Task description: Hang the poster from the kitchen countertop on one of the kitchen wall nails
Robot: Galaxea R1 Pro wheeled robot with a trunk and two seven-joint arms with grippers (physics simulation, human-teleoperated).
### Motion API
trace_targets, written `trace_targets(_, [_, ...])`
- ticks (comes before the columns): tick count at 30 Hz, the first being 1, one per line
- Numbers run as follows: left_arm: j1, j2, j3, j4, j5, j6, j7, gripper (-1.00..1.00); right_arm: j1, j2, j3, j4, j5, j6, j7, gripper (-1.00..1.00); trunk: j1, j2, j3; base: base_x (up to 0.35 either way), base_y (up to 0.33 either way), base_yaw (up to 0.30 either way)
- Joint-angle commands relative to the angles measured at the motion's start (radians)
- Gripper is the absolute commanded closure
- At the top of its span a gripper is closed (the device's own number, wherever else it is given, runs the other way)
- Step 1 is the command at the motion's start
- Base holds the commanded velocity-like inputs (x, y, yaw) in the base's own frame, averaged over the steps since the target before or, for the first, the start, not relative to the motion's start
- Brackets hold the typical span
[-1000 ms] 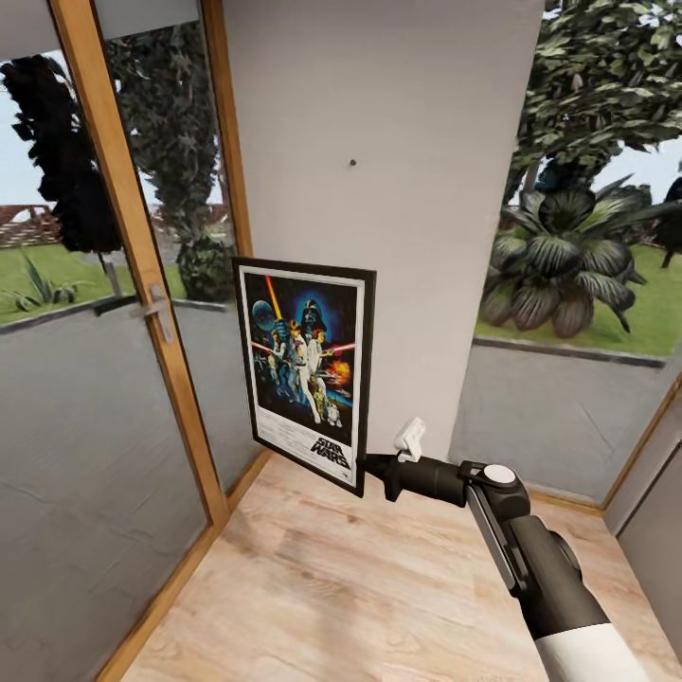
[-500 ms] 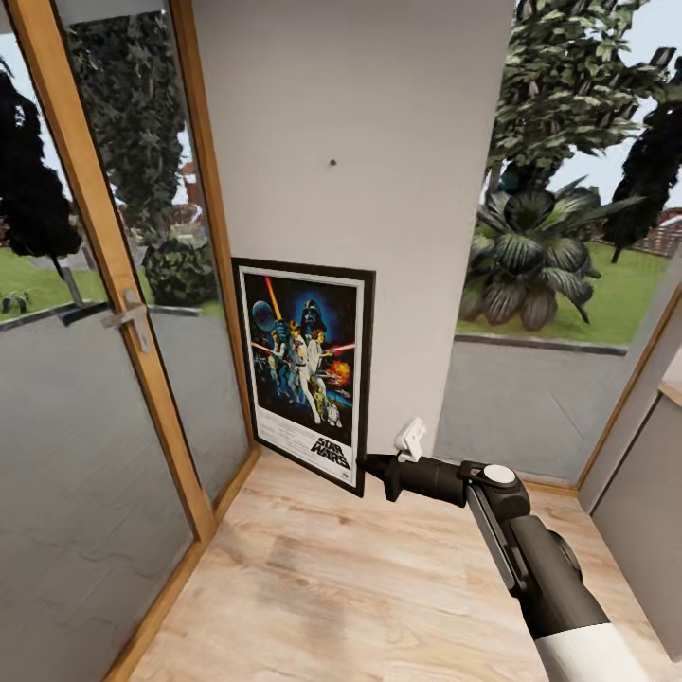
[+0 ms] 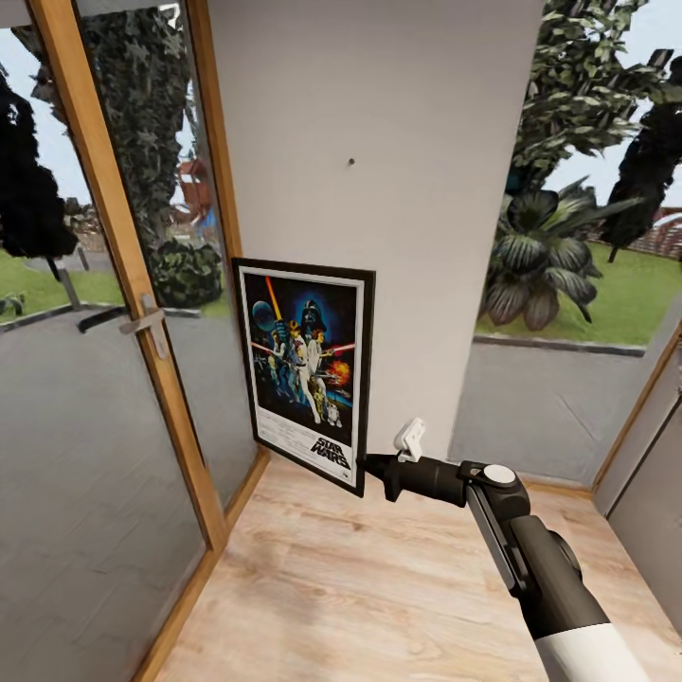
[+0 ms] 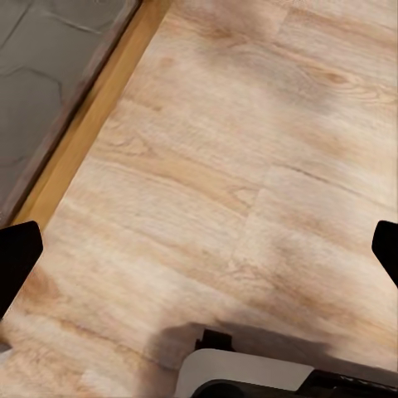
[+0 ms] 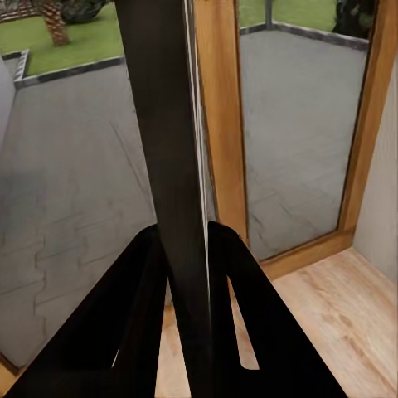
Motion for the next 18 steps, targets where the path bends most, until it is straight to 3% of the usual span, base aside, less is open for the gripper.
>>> trace_targets(1, [0.000,0.000,0.001,-0.001,0.000,-0.002,-0.001,-1.00,-0.001,0.000,0.001,-0.001,-0.002,0.009,0.004,1.00,0.001,-0.002,-0.002,0.022,0.109,-0.177])
trace_targets(18, [0.000,0.000,0.001,-0.001,0.000,-0.002,-0.001,-1.00,-0.001,0.000,0.001,-0.001,-0.002,0.009,0.004,1.00,0.001,-0.002,0.008,0.003,0.017,-0.249])
